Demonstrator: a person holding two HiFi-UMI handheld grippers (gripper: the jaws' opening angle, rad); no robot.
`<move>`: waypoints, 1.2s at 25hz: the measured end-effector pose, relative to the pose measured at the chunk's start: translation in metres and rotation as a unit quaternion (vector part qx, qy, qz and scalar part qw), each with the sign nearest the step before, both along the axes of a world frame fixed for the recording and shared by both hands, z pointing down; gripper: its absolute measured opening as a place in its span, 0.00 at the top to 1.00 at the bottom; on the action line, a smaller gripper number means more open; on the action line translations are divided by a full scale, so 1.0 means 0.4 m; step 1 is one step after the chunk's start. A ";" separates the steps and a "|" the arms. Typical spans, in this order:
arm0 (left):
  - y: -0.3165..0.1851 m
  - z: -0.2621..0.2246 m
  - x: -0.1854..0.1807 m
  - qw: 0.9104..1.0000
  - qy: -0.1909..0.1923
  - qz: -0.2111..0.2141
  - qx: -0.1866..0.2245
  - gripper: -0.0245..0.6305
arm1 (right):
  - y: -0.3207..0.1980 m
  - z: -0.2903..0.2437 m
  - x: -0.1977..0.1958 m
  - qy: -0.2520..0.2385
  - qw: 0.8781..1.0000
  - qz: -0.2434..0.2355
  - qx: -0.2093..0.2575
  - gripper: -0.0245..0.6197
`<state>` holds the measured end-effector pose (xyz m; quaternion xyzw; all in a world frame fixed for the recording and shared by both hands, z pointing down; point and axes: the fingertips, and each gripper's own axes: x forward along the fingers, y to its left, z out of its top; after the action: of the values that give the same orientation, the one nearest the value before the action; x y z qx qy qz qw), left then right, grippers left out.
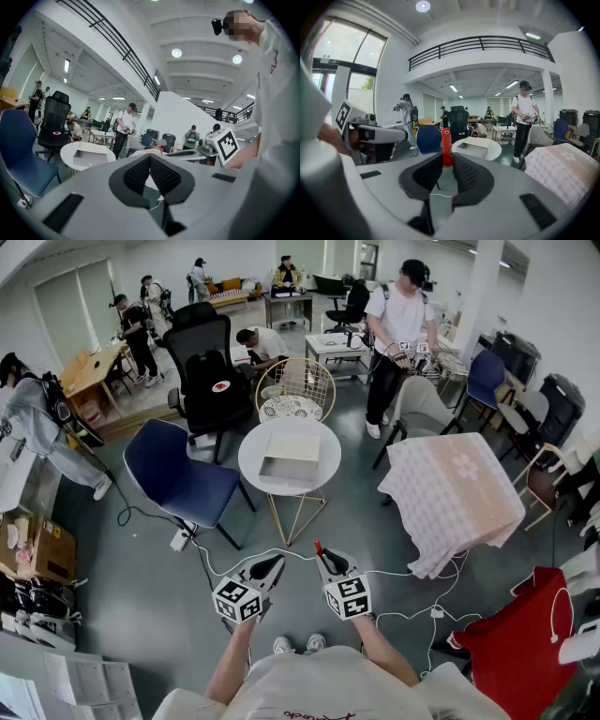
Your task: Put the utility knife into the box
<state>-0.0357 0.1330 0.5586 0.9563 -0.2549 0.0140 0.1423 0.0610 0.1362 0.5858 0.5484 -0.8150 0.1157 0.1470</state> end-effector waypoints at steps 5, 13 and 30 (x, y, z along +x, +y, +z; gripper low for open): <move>0.008 0.013 0.006 1.000 -0.002 0.004 -0.007 0.95 | -0.003 0.013 -0.003 -0.005 1.000 -0.002 0.006 0.84; 0.023 0.011 0.018 1.000 -0.002 0.005 -0.006 0.95 | 0.010 0.019 -0.008 -0.004 1.000 -0.011 0.002 0.84; 0.070 0.057 0.081 1.000 -0.011 0.004 -0.021 0.95 | 0.040 0.050 0.077 -0.030 0.999 -0.012 0.000 0.84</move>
<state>-0.0031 0.1611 0.5816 0.9540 -0.2519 0.0305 0.1599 0.0918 0.1520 0.6057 0.5353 -0.8253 0.1304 0.1238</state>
